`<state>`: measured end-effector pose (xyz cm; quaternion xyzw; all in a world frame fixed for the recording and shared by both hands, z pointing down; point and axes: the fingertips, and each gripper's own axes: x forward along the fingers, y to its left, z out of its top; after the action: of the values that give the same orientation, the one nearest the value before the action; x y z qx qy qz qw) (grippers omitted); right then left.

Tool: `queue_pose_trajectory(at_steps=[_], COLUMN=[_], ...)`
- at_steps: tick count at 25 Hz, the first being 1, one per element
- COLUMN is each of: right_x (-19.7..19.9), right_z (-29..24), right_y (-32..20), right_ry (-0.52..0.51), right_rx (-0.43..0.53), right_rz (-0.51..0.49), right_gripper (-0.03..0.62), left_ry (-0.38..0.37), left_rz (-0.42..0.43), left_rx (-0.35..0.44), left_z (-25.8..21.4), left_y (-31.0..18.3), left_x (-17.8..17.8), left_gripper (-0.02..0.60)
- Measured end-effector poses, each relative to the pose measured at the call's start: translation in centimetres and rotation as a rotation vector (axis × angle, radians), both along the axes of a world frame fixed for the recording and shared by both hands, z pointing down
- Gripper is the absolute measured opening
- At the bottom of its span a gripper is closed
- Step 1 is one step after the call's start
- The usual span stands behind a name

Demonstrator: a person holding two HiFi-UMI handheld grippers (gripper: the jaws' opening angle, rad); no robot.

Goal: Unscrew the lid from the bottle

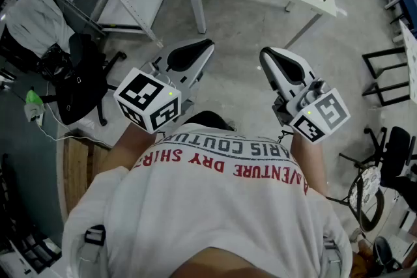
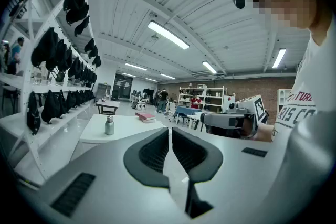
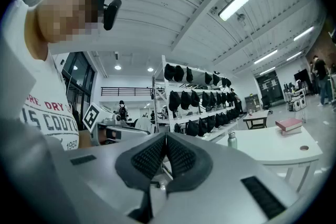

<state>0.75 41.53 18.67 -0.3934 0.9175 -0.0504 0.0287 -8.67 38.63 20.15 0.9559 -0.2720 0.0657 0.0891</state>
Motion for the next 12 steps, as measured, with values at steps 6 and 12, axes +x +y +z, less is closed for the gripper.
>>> queue_pose_trajectory(at_steps=[6,12], right_x=[0.2,1.3], right_z=[-0.7,-0.2], right_y=[0.8,0.0], right_ry=[-0.001,-0.012], right_rx=[-0.011,-0.037], right_rz=[0.031,0.107], right_gripper=[0.025,0.031], left_ry=[0.002,0.007], left_rz=[0.008,0.019], left_rx=[0.006,0.010], left_z=[-0.6,-0.5], left_y=[1.1,0.6], left_x=[-0.3,-0.5], left_gripper=[0.043,0.043])
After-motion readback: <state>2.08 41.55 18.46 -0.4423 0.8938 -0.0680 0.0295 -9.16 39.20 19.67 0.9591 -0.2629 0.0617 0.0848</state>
